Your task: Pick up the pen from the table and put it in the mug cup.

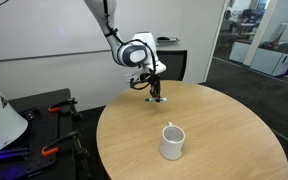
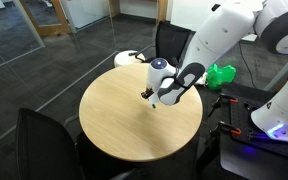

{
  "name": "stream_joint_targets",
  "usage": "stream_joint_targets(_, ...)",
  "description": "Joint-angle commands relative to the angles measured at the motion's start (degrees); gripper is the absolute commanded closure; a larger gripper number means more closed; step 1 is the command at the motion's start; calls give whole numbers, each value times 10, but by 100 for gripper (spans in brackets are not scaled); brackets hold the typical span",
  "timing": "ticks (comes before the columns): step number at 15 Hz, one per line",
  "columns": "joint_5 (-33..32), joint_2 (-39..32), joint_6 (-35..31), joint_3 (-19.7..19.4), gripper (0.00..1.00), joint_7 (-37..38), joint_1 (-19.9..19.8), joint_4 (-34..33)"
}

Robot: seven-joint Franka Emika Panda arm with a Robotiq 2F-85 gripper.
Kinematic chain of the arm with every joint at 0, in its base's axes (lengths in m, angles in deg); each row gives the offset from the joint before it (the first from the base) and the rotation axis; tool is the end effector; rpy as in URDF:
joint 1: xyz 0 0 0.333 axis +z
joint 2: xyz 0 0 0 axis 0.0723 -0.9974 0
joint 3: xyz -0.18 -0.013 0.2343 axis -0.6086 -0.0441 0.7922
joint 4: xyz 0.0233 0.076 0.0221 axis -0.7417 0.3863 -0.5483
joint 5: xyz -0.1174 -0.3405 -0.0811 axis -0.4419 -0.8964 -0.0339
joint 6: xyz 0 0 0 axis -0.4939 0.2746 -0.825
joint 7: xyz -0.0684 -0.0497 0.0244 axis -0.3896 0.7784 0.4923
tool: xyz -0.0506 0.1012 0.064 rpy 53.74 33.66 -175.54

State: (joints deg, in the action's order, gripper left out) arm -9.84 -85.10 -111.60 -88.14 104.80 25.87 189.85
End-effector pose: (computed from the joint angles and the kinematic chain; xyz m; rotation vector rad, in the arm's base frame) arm 0.5723 0.0340 0.0703 2.7613 -1.1272 0.3997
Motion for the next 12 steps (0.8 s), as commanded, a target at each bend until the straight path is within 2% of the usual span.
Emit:
stream_joint_targets(1,-21,35,23,-70,95,83,64,46)
stream_joint_targets(3,-34,47,34,-88,95,102,78,58)
stream_joint_targets(4,-47,76,27,-43,95,45,32,62)
stream_joint_targets(5,-45,21,10,-62,80,88,49,33)
stream_joint_targets(9,-59,50,11,-44,80,75,30,45)
stream_joint_targets(10,-58,48,14,-56,95,87,39,47)
stream_joint_targets(12,-59,38,28,-87,95,128,59,36)
